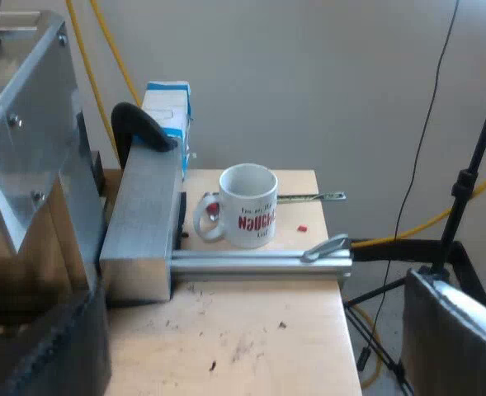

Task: Pour the beans into the coffee machine

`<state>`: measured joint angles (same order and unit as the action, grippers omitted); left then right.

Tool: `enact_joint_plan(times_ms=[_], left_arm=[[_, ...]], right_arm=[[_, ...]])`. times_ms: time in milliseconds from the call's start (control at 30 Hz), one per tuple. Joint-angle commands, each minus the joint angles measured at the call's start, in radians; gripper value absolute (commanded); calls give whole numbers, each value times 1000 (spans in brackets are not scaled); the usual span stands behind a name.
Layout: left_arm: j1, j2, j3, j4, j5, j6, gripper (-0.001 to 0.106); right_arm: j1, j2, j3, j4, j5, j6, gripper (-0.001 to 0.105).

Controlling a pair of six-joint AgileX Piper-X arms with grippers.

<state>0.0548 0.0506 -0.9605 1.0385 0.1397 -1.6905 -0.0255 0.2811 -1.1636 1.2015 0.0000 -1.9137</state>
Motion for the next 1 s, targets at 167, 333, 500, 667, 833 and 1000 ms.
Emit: enact_joint_plan(times_ms=[167, 333, 500, 667, 833, 1000], left_arm=[[-5, -123, -7, 130, -16, -2, 86], [-5, -207, -7, 228, -16, -2, 86], [-5, -206, -15, 393, -14, 57, 86], [-5, -206, -15, 357, -17, 63, 86], [-5, -206, 20, 173, -17, 63, 86], [-5, -204, 165, -89, -14, 58, 86]], right_arm=[[0, -178, 129, 0, -11, 5, 74], [0, -278, 178, 0, -8, 5, 74], [0, -338, 190, 18, 0, 17, 74], [0, -336, 193, -73, -11, 25, 74], [0, -334, 225, -177, -11, 33, 74], [0, -331, 312, -272, -11, 33, 74]])
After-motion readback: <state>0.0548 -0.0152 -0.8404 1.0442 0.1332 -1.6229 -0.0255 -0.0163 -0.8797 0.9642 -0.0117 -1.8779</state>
